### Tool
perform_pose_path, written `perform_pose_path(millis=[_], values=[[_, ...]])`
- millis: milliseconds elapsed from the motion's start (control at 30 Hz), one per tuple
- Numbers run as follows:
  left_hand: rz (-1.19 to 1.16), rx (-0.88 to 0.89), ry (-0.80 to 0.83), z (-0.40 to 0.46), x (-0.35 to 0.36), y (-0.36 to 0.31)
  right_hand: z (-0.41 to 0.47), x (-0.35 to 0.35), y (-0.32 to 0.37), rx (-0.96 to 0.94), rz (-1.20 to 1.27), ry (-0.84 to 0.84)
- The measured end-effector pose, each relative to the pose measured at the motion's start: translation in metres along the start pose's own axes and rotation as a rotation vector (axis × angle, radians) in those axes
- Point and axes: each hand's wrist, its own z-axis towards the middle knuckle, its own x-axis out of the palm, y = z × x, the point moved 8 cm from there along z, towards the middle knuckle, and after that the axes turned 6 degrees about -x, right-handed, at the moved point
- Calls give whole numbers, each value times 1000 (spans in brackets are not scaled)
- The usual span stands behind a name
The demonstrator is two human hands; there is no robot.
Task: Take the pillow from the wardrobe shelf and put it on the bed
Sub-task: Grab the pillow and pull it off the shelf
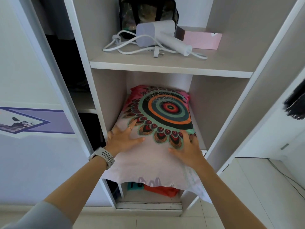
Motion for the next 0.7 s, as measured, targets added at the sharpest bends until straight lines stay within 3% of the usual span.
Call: perform_pose_path(millis=[167, 500, 700], values=[[-63, -130, 64, 5, 23, 26, -2, 29, -50, 225, 8, 121], [-210, -210, 124, 19, 41, 36, 22, 47, -80, 327, 355, 108], [-272, -181, 142, 24, 56, 38, 27, 58, -89, 381, 360, 80]])
